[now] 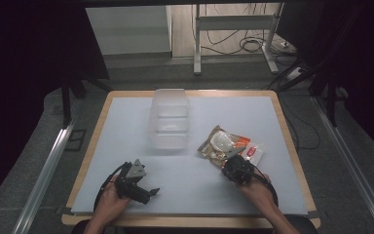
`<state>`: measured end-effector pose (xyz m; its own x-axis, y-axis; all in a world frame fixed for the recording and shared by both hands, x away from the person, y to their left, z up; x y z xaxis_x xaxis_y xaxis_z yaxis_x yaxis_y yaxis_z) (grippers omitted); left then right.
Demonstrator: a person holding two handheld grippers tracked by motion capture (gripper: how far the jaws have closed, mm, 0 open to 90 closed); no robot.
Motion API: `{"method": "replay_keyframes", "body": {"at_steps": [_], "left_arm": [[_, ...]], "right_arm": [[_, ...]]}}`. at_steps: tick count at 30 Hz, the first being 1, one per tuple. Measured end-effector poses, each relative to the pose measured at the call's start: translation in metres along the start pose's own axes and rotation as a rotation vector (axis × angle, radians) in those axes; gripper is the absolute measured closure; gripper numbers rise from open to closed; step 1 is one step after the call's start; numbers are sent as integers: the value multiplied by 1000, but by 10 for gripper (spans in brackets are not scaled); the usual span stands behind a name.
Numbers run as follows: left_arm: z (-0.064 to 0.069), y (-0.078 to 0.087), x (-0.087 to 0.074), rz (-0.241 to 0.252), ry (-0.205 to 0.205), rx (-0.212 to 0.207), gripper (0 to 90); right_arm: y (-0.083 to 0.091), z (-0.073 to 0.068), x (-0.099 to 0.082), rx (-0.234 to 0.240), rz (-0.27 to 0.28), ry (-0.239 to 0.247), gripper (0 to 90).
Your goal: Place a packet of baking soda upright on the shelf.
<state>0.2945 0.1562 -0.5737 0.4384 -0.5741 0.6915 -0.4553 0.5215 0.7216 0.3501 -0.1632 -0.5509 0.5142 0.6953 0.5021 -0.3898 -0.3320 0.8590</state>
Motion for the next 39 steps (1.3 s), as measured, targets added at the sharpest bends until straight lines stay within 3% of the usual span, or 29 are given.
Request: {"method": "replay_keyframes", "body": {"at_steps": [2,7,10,11,12,13,14,16,18,20,21,22,23,25,26,31,34,39], "left_arm": [[0,0,0,1,0,-1,13],[0,0,0,-1,0,-1,14],[-1,-1,0,-1,3,-1,14],[-1,-1,0,-1,3,-1,14],[-1,-1,0,-2,3,-1,14],[0,-1,0,-2,4,0,14],[0,-1,0,-2,4,0,14],[0,-1,0,-4,2,0,14],[0,-1,0,-4,2,1,14],[0,-1,0,-4,2,1,14],[-1,-1,0,-3,3,1,14],[-1,-1,0,-3,3,1,14],[-1,-1,0,-3,2,0,14],[-1,-1,0,-2,2,0,14],[-1,-1,0,2,6,0,14],[-1,-1,0,1,6,0,14],[-1,-1,0,0,6,1,14],[0,-2,0,-4,4,1,14]], "right_arm": [[3,12,-5,-23,-6,-20,892],[4,14,-5,-9,-12,-7,878],[15,7,2,48,42,-21,750],[15,7,2,48,42,-21,750],[25,5,7,52,82,-25,659],[29,5,8,50,89,-31,611],[29,5,8,50,89,-31,611],[36,8,11,38,113,-39,535],[41,22,8,-20,121,-71,439],[42,26,7,-33,122,-77,417],[44,38,3,-75,124,-95,356],[44,38,3,-75,124,-95,356],[48,51,-2,-105,131,-126,305],[49,55,-4,-114,131,-140,283],[54,66,-10,-141,141,-173,251],[61,85,-27,-186,143,-228,201],[61,92,-35,-195,138,-258,188],[51,95,-39,-164,122,-279,176]]}}
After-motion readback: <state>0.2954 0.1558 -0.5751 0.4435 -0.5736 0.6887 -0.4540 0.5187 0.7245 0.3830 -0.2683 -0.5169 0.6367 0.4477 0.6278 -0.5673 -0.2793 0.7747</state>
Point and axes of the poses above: each handheld gripper's, and its own axes: y roughly backward along the jaws, x roughly out of its top, z roughly to its right, the point moved 5 cm from there along -y, roughly forward along the jaws
